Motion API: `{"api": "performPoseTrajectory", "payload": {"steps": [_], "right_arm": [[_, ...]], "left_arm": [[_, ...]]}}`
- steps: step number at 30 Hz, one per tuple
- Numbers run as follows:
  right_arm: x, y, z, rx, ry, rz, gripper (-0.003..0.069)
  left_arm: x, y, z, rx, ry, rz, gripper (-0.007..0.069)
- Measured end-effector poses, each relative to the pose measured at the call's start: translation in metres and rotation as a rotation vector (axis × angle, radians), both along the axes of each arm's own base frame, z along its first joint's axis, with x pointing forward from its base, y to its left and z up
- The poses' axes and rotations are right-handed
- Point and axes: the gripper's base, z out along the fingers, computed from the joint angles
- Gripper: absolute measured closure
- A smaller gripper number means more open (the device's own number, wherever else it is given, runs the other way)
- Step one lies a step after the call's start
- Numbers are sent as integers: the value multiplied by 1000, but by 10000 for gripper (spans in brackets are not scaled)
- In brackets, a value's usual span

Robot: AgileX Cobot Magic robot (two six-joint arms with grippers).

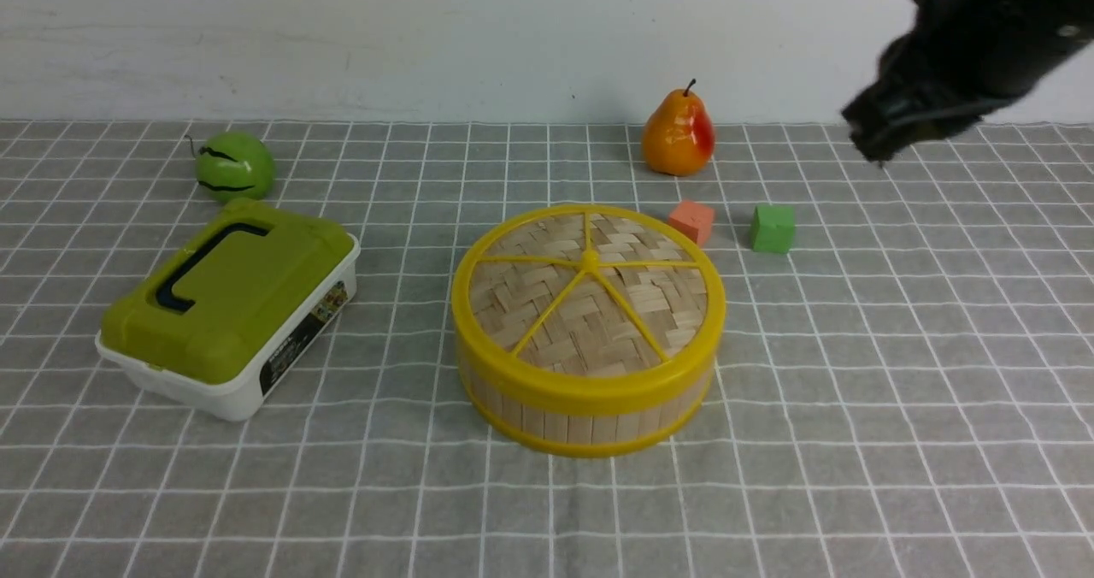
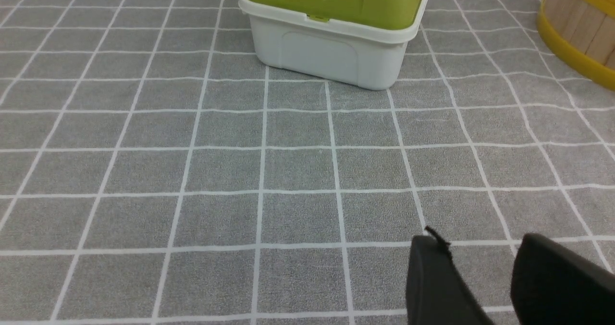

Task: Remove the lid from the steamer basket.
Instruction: Use the right arm to lift the lid of the steamer

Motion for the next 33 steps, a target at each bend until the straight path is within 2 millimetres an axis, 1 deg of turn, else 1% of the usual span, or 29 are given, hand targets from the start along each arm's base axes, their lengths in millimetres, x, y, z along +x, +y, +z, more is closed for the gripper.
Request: {"api": "performPoseTrajectory", "payload": {"steps": [2, 4, 6, 7, 8, 10, 11, 12, 13, 14, 16, 17, 19, 22, 23, 24, 27, 30, 31, 32, 33], "right_arm": [[19, 16, -8, 12, 10, 23, 672], [33, 29, -17, 25, 25, 42, 670], [53, 50, -34, 43, 50, 70, 666], [52, 50, -34, 46, 51, 73, 665], [63, 63, -47, 52, 69, 89, 659], [75, 80, -65, 59, 96, 103, 638], [77, 85, -68, 62, 100, 107, 629], [81, 92, -78, 58, 118, 109, 605], [82, 98, -83, 58, 124, 113, 583], [83, 100, -86, 56, 130, 113, 570], [87, 112, -101, 46, 145, 119, 469], [87, 115, -105, 37, 148, 122, 428], [88, 121, -113, 25, 154, 125, 312], [92, 126, -122, 26, 146, 126, 192], [94, 127, -126, 33, 144, 116, 160], [96, 128, -127, 38, 140, 109, 146], [101, 129, -136, 37, 131, 82, 138], [104, 128, -141, 23, 129, 61, 167], [105, 128, -145, 12, 132, 50, 210], [106, 128, -145, 12, 134, 49, 210], [106, 128, -148, 11, 140, 37, 265]], "left_arm": [[0, 0, 0, 0, 0, 0, 386], [0, 0, 0, 0, 0, 0, 386], [0, 0, 0, 0, 0, 0, 386], [0, 0, 0, 0, 0, 0, 386], [0, 0, 0, 0, 0, 0, 386], [0, 0, 0, 0, 0, 0, 386], [0, 0, 0, 0, 0, 0, 386], [0, 0, 0, 0, 0, 0, 386], [0, 0, 0, 0, 0, 0, 386], [0, 0, 0, 0, 0, 0, 386], [0, 0, 0, 0, 0, 0, 386], [0, 0, 0, 0, 0, 0, 386], [0, 0, 0, 0, 0, 0, 386], [0, 0, 0, 0, 0, 0, 386], [0, 0, 0, 0, 0, 0, 386], [0, 0, 0, 0, 0, 0, 386], [0, 0, 0, 0, 0, 0, 386], [0, 0, 0, 0, 0, 0, 386], [0, 0, 0, 0, 0, 0, 386], [0, 0, 0, 0, 0, 0, 386], [0, 0, 0, 0, 0, 0, 386]]}}
